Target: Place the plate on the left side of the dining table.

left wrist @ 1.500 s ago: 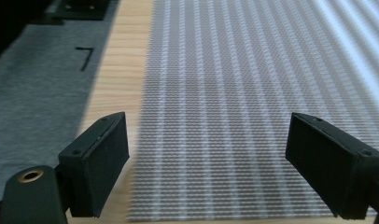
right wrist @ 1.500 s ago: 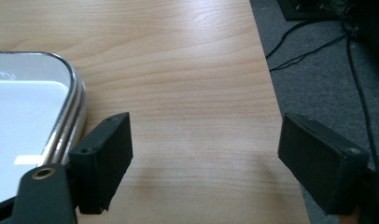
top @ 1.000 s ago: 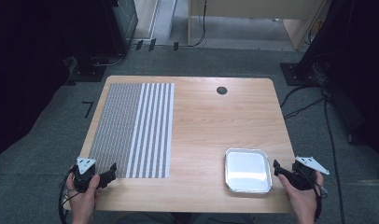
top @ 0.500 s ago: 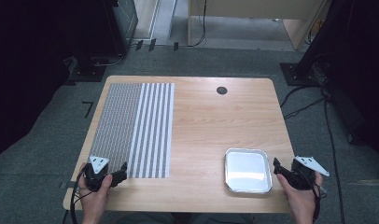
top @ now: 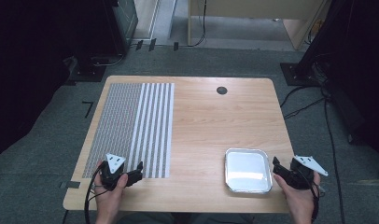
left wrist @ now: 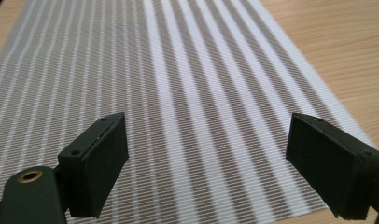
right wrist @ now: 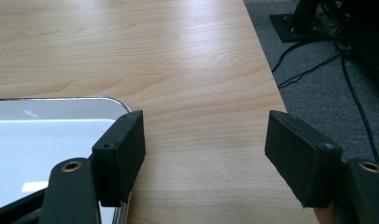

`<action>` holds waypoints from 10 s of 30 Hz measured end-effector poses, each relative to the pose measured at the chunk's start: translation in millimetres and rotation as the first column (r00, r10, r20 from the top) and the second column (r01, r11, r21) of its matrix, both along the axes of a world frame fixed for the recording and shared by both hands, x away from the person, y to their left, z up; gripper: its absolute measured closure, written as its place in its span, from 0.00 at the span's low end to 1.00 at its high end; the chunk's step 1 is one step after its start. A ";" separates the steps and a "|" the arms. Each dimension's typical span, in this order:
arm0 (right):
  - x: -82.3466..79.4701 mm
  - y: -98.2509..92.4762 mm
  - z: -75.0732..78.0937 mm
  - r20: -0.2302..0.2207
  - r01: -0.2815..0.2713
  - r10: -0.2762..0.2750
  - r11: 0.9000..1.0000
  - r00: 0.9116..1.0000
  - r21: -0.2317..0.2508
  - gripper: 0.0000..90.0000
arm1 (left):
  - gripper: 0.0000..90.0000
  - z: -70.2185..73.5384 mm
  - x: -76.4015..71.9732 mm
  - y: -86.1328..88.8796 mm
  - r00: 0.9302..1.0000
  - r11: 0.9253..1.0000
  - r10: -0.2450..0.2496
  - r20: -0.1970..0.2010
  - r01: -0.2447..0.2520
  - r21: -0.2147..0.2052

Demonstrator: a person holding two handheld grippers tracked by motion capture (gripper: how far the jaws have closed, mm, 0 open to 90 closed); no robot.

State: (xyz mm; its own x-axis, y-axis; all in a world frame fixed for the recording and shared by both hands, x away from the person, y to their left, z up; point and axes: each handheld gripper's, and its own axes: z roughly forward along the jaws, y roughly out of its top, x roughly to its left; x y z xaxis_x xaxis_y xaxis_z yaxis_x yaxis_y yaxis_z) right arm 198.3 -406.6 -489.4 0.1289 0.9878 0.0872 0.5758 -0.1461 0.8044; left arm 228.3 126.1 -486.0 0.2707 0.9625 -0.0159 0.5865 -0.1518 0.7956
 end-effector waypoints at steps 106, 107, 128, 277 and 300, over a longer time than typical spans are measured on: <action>3.4 6.4 -11.2 -0.042 -0.065 0.085 0.933 0.995 0.354 0.94 | 0.85 -16.7 -22.3 -253.3 0.907 0.884 -0.407 -0.104 0.363 -0.294; 3.6 6.8 -11.6 -0.050 -0.061 0.083 0.938 0.995 0.341 0.93 | 0.85 -18.5 -22.6 -254.5 0.907 0.885 -0.406 -0.108 0.361 -0.293; 3.6 8.6 -12.8 -0.069 -0.017 0.045 0.931 0.997 0.365 0.97 | 0.90 -16.1 -28.2 -259.1 0.917 0.900 -0.392 -0.076 0.365 -0.237; 56.8 215.2 24.6 0.023 -0.101 0.099 0.929 0.995 0.356 1.00 | 0.96 17.0 8.2 -59.7 0.982 0.922 -0.187 -0.037 0.162 -0.353; 97.1 275.2 29.5 0.027 -0.147 0.147 0.922 0.989 0.358 1.00 | 0.98 20.0 41.1 -1.0 0.995 0.917 -0.090 -0.054 0.062 -0.394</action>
